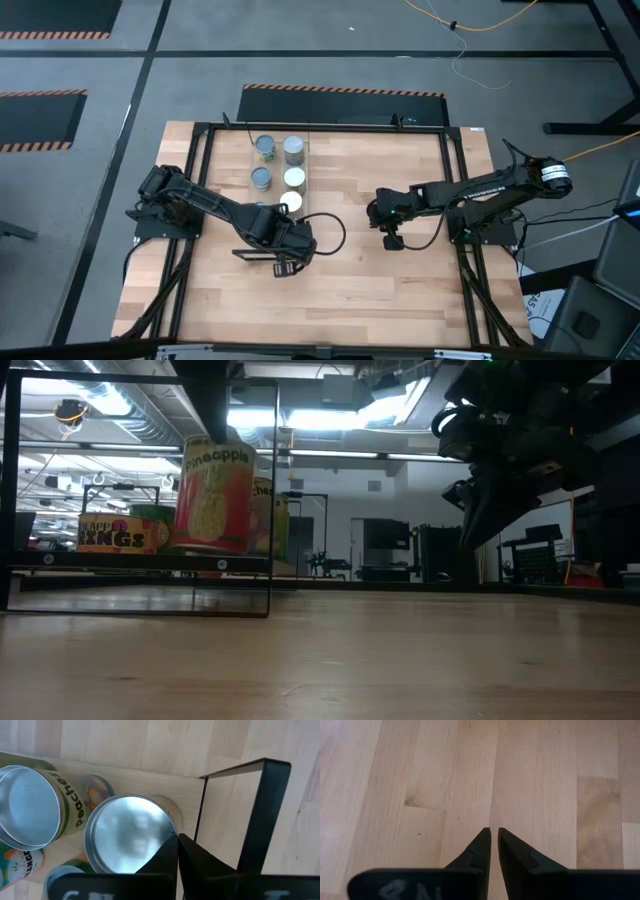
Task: Pick and place cans onto a shelf
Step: Put the large canned pineapples on the shelf, then return to Home Position
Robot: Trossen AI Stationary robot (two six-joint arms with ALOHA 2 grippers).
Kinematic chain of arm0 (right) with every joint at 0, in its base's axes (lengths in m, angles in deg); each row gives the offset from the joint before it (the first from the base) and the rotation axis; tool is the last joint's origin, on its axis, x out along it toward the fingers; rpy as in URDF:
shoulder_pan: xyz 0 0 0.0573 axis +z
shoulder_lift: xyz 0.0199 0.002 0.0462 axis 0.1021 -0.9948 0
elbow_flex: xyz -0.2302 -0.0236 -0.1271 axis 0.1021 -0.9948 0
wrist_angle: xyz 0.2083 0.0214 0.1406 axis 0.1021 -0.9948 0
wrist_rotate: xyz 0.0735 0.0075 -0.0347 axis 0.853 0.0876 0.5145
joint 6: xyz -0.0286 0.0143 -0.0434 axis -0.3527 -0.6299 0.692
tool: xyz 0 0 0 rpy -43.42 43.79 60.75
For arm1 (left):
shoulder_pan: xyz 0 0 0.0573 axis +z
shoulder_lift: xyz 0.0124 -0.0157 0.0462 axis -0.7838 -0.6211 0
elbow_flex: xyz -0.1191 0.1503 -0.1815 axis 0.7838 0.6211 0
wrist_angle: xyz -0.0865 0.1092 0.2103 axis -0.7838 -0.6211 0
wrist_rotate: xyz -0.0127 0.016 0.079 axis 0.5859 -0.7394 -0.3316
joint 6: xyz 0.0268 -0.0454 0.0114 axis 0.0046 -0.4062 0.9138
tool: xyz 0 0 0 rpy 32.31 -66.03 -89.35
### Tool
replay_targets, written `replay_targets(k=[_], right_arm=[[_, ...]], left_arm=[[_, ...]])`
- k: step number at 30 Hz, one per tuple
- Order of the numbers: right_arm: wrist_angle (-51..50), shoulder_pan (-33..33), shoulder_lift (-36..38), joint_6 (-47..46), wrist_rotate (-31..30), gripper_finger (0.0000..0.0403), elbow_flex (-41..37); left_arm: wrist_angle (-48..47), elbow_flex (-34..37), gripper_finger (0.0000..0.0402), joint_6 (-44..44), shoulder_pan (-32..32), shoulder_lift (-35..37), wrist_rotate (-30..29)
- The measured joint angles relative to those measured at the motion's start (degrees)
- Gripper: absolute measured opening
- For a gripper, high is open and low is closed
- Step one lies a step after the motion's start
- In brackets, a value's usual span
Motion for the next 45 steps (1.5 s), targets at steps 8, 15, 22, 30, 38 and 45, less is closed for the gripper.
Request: replay_targets(k=[8,15,22,30,38,45], right_arm=[[0.0,0.0,0.0,0.0,0.0,0.0039,0.0],[0.0,0.0,0.0,0.0,0.0,0.0039,0.0],[0.0,0.0,0.0,0.0,0.0,0.0039,0.0],[0.0,0.0,0.0,0.0,0.0,0.0039,0.0],[0.0,0.0,0.0,0.0,0.0,0.0039,0.0],[0.0,0.0,0.0,0.0,0.0,0.0039,0.0]], left_arm=[[0.0,0.0,0.0021,0.4,0.0,0.0,-0.1],[0.0,0.0,0.0036,0.5,0.0,0.0,-0.1],[0.0,0.0,0.0056,0.5,0.0,0.0,-0.1],[0.0,-0.1,0.0054,1.0,0.0,0.4,-0.1],[0.7,-3.7,0.0057,4.4,0.0,0.4,-4.4],[4.0,-9.6,0.0055,13.5,0.1,0.4,-12.1]])
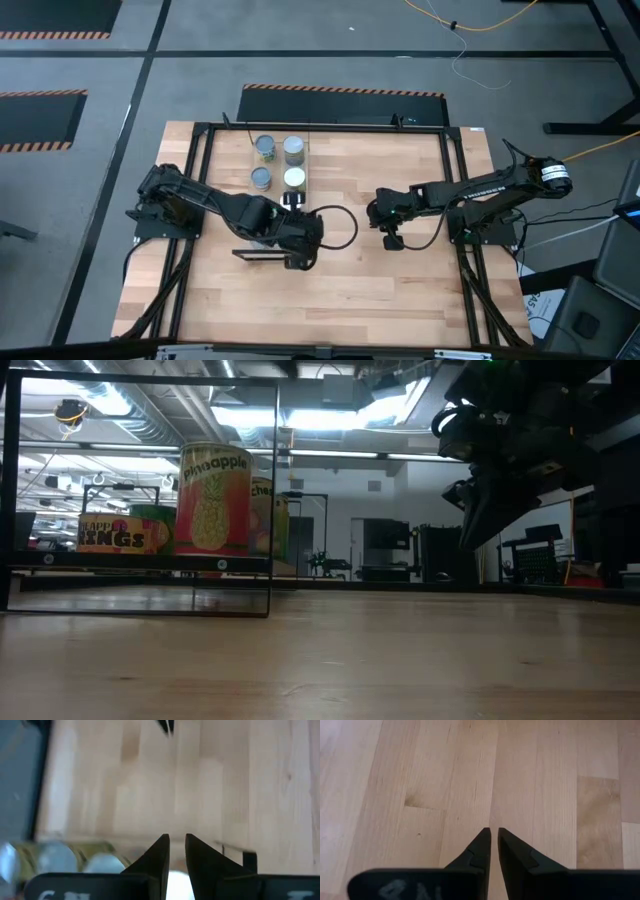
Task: Pick and place cans onto a shelf
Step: Return to Home Position
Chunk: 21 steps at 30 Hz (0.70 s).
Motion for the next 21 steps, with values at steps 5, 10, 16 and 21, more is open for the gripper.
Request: replay_targets(k=[5,10,16,21], right_arm=[[0.0,0.0,0.0,0.0,0.0,0.0039,0.0],[0.1,0.0,0.0,-0.2,0.0,0.0039,0.0],[1.7,0.0,0.0,-0.1,0.0,0.0039,0.5],[1.4,0.0,0.0,0.0,1.5,0.0039,3.7]], left_arm=[[1.4,-6.5,0.0055,9.3,0.7,0.0,-2.2],[1.3,-13.8,0.0052,18.3,1.7,0.2,-2.3],[1.1,-16.5,0.0054,24.8,2.3,5.9,-1.8],[0.4,-16.3,0.0051,25.0,2.3,12.9,-1.1]])
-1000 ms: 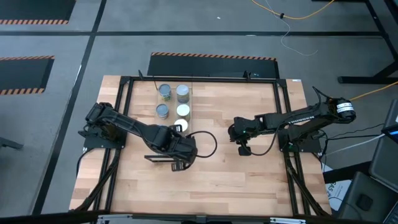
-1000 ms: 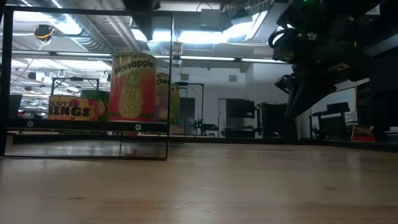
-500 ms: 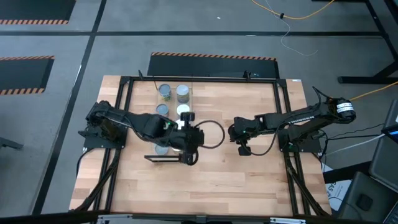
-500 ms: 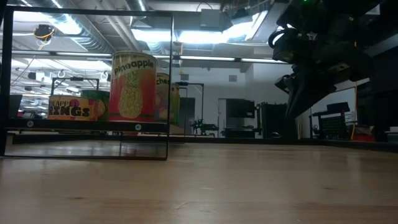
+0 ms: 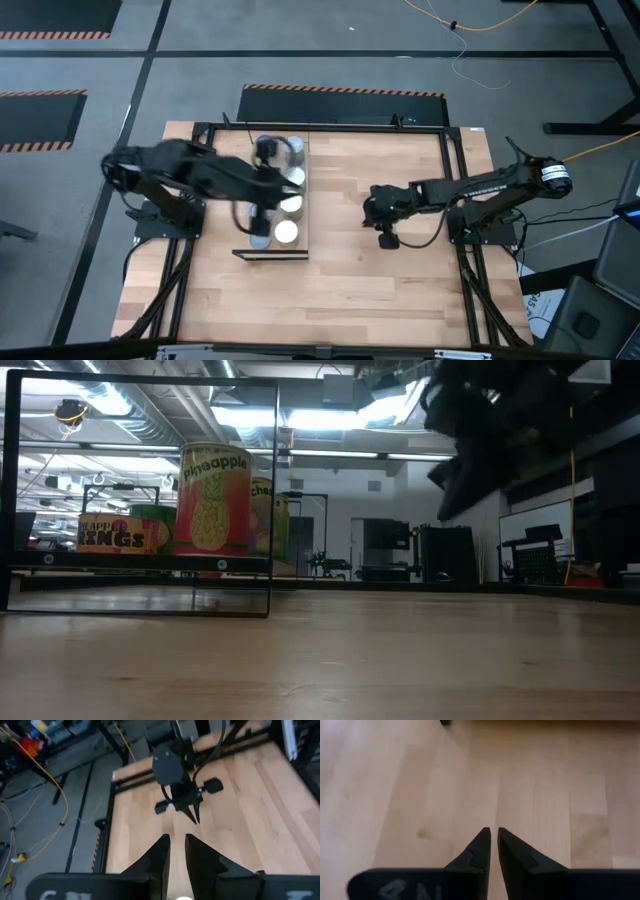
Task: Pick and place cans onto a shelf
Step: Return to Home Position
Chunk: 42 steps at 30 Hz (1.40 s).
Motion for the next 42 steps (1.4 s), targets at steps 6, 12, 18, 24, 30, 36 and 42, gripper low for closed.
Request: replay_targets(k=[6,12,18,24,30,36,42], right_arm=[[-2.6,0.0,0.0,0.2,2.5,0.0039,6.6],[-10.5,0.0,0.0,0.2,2.5,0.0039,16.0],[-16.5,0.0,0.0,4.3,2.6,0.0039,26.1],[-18.8,0.0,0.0,6.1,2.6,0.0039,33.7],[-21.2,0.0,0.0,6.1,2.6,0.0039,37.8],[-24.0,0.1,0.5,5.9,2.6,0.0039,39.5],[-25.6,0.1,6.0,5.6,6.0,0.0039,39.6]], left_arm=[[1.5,5.1,0.0055,2.1,0.2,7.7,1.2],[5.8,15.3,0.0051,2.7,0.4,15.8,1.3],[12.5,28.6,0.0054,2.4,0.4,26.0,1.3],[19.2,41.9,0.0055,0.5,0.4,37.2,1.3],[24.5,55.8,0.0055,-2.2,0.4,48.9,1.3],[30.1,69.1,0.0055,-3.6,0.4,60.5,1.3],[35.7,80.6,0.0055,-3.5,0.4,71.1,1.3]])
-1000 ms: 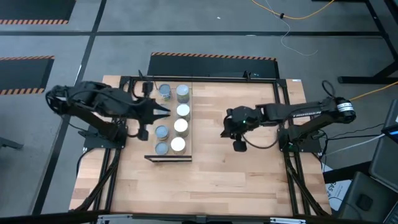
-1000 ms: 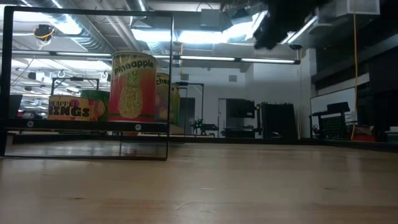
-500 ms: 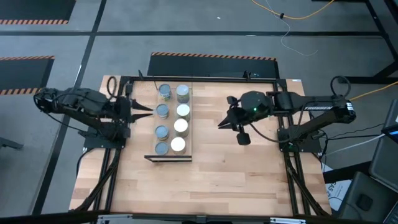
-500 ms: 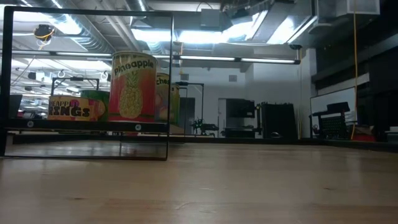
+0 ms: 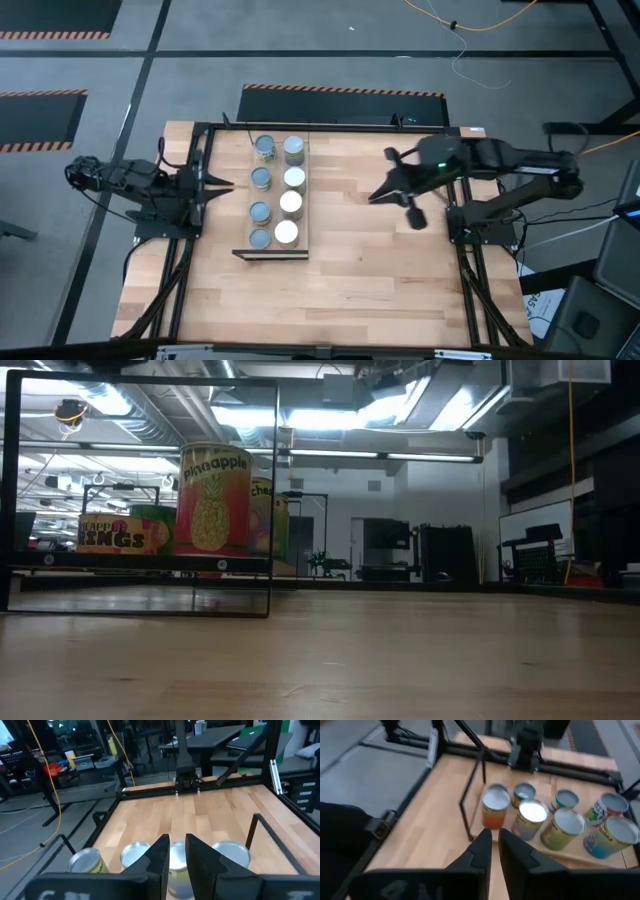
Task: Pick and place cans onto a shelf
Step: Return to Home Position
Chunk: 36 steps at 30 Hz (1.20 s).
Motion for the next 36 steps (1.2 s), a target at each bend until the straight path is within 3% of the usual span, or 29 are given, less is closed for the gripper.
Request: replay_targets(k=[7,16,30,36], right_arm=[[0.0,0.0,10.2,-0.6,1.0,0.0039,-2.5],[8.2,0.0,25.0,-4.3,1.0,0.0039,-17.8],[14.9,0.0,51.6,-13.4,-2.5,0.0039,-41.6],[16.3,0.0,62.0,-17.8,-2.5,0.0039,-50.8]], left_arm=[[6.4,10.5,0.0055,1.0,0.0,10.8,-0.4],[14.3,20.6,0.0055,3.9,0.0,18.2,-1.1],[16.3,21.3,0.0055,4.7,0.0,18.2,-0.3],[21.4,25.4,0.0055,4.5,0.0,18.2,-0.2]])
